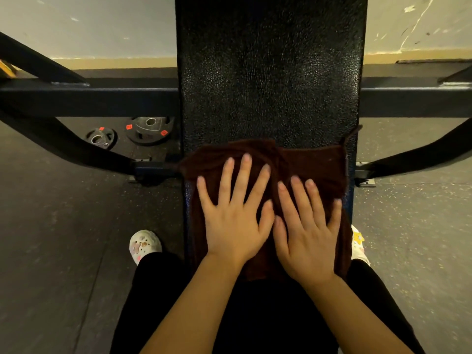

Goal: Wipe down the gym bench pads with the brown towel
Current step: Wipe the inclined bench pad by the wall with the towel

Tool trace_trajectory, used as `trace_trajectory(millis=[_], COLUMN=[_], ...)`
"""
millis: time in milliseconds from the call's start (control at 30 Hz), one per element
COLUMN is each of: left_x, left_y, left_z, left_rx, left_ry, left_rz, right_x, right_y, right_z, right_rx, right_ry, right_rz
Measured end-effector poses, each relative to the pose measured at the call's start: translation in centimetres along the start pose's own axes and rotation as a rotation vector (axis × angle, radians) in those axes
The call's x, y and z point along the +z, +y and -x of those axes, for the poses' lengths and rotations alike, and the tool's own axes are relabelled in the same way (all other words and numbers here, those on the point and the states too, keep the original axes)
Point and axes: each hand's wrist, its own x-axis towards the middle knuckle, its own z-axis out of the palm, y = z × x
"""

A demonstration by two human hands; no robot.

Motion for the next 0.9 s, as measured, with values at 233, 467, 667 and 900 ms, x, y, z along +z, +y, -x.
trace_trajectory(millis=[233,467,667,900], left_x=[-1.2,-0.9,0.5,0.6], left_y=[-2.3,-1.4,0.8,1.5], left_z=[-9.6,-7.4,6.0,15.2], left_rx=[0.018,-0.014,-0.026,-0.048], left_ry=[0.058,0.030,-0.057,-0.166], left_rz=[0.014,-0.004,0.036,0.014], right_x=[-1.3,-0.7,-0.5,-1.7], right_y=[3.5,2.7,1.7,-0.2], right_z=[-12.9,-9.3,0.1,13.1], right_rx=[-0.041,0.008,-0.020,0.024], right_ry=[0.017,0.043,-0.055,-0.287], right_rz=[-0.034,-0.004,-0.006,-0.044])
